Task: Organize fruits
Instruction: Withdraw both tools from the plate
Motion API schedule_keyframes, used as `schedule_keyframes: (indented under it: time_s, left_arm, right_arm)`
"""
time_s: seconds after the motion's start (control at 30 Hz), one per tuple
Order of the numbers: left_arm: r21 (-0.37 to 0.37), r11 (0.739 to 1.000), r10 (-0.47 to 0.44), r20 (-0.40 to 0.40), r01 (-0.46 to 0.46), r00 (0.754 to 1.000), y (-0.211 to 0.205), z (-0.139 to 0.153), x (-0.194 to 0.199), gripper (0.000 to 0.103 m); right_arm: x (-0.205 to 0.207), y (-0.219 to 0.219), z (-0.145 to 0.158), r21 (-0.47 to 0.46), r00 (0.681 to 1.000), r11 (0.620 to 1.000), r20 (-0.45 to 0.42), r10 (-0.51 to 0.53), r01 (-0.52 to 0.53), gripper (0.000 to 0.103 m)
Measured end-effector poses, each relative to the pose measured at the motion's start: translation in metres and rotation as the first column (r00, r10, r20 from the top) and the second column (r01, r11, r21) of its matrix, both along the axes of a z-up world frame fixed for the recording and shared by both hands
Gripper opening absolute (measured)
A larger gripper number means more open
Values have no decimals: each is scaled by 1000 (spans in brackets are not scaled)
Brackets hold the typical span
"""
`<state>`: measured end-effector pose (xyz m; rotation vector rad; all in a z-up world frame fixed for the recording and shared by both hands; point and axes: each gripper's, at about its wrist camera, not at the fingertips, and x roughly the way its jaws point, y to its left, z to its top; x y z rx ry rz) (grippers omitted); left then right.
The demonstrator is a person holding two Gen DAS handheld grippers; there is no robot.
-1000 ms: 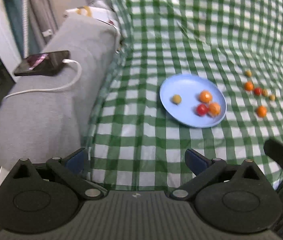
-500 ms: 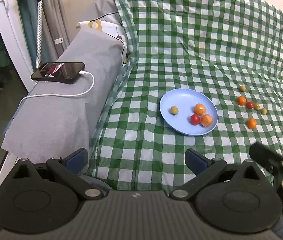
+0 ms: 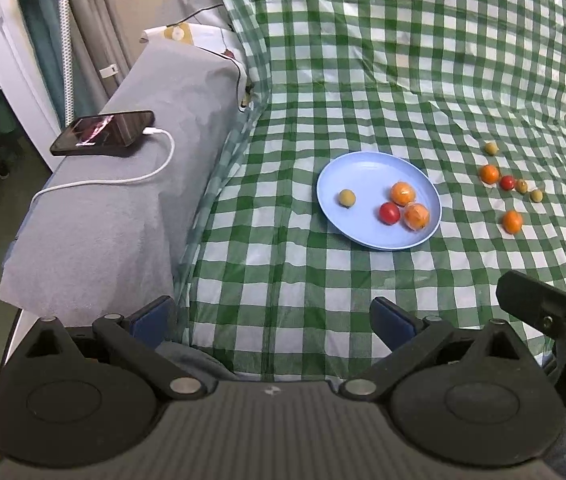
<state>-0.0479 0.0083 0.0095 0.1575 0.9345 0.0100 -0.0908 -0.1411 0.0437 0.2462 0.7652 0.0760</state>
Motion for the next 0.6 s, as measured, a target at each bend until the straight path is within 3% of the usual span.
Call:
schedule_keyframes:
  time_s: [0.6]
  left_arm:
    - [54,997,-51,-61,54,997,-38,-18,33,103]
  right_arm:
    - [25,-49,-30,71,995,993,-52,-91,94,102]
